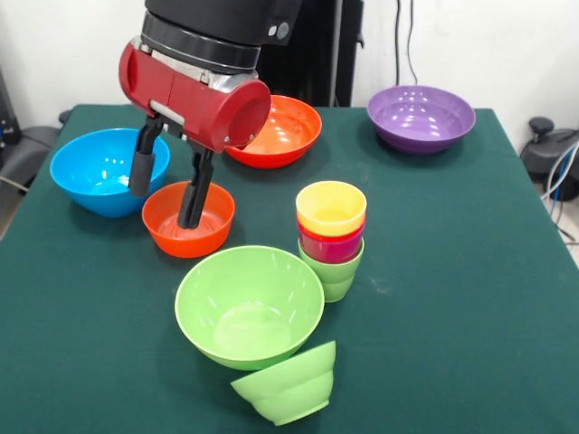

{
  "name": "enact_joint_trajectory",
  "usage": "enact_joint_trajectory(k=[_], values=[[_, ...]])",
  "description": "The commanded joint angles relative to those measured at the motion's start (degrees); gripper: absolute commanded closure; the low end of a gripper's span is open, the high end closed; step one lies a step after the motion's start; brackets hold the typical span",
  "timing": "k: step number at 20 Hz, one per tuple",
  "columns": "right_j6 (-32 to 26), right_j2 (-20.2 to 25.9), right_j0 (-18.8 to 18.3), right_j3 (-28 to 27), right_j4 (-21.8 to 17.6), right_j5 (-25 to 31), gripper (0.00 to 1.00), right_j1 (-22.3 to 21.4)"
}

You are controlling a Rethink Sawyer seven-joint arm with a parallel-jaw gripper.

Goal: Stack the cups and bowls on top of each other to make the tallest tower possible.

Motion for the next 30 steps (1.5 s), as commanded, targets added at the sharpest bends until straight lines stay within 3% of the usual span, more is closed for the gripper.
enact_joint_trajectory(k=[1, 5, 15, 30], values=[[4.0, 4.7, 0.8, -2.3, 1.0, 6.2, 0.00, 5.2], [4.2, 4.0, 1.1, -3.4, 1.2, 7.5, 0.00, 5.8], [7.8, 0.6, 2.6, -15.3, 1.9, 14.1, 0.00, 13.5], [14.8, -5.2, 4.4, -31.4, 5.9, 24.2, 0.00, 22.8]])
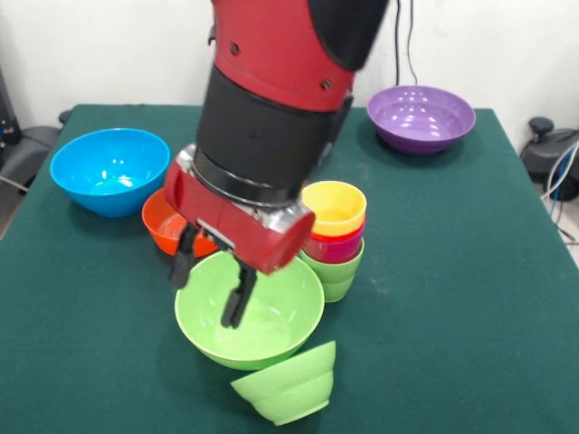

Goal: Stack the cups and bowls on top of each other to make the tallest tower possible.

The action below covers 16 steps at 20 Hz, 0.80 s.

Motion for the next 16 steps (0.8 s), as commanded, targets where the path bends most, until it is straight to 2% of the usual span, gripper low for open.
enact_joint_trajectory(k=[1, 8, 16], values=[[15.1, -0.4, 1.5, -9.3, 3.1, 10.7, 0.00, 5.8], [19.9, -3.6, 2.2, -14.8, 6.5, 14.7, 0.00, 9.1], [22.7, -5.7, 2.3, -16.7, 9.2, 15.2, 0.00, 11.3]])
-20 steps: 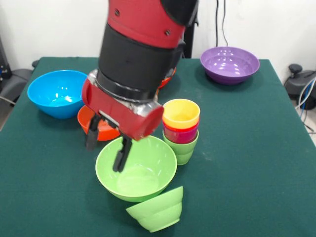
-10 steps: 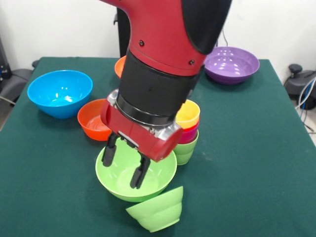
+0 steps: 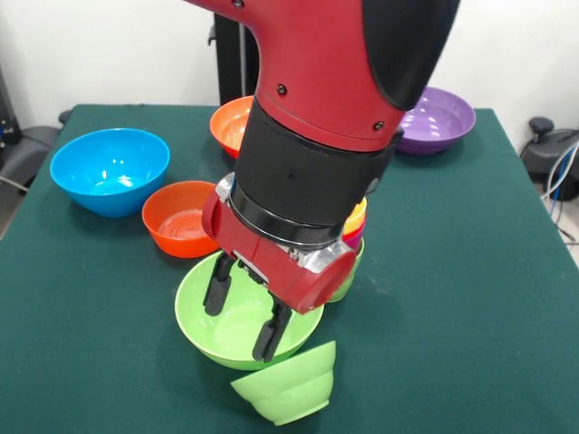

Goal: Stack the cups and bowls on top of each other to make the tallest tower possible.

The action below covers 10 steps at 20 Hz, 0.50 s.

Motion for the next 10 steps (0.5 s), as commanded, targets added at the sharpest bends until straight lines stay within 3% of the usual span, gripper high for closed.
enact_joint_trajectory(k=[1, 10], values=[[16.0, -0.2, 1.5, -4.0, 3.0, 7.4, 0.00, 3.8], [21.1, -6.3, 0.2, -14.0, 8.9, 11.9, 0.00, 10.3]])
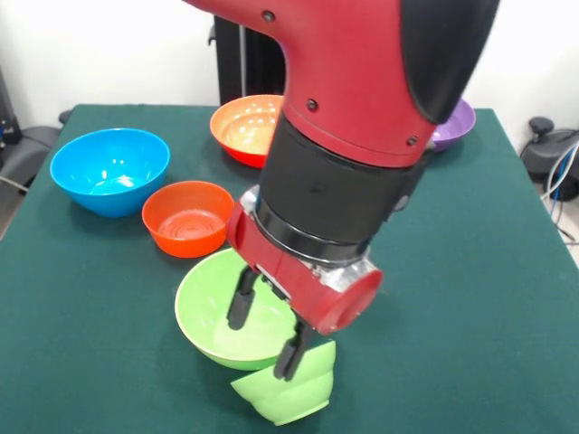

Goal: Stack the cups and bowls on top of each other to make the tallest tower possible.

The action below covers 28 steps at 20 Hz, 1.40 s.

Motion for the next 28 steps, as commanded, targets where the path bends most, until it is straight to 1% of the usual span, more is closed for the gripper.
enact_joint_trajectory(k=[1, 4, 7, 10, 13, 15, 17, 22, 24, 28], values=[[16.0, -2.7, 0.0, -7.6, 4.8, 8.5, 0.00, 6.5], [16.5, -3.8, 0.2, -7.5, 6.6, 6.9, 0.00, 7.5], [16.3, -4.1, 0.7, -6.1, 7.7, 5.4, 0.00, 7.3], [16.3, -4.0, 1.5, -4.5, 8.2, 3.6, 0.00, 7.3], [15.6, -4.7, 1.8, -4.2, 8.6, 3.0, 0.00, 7.9], [14.7, -4.1, 2.3, -2.2, 8.1, 1.9, 0.00, 7.3], [12.6, -2.6, 3.1, 1.2, 7.1, 0.3, 0.00, 5.8], [8.1, 1.3, 4.8, 13.1, 4.7, -6.0, 0.00, 0.2], [7.7, 1.5, 5.0, 15.2, 4.5, -7.6, 0.00, -0.6], [6.6, 1.2, 5.2, 16.7, 4.7, -8.6, 0.00, -1.0]])
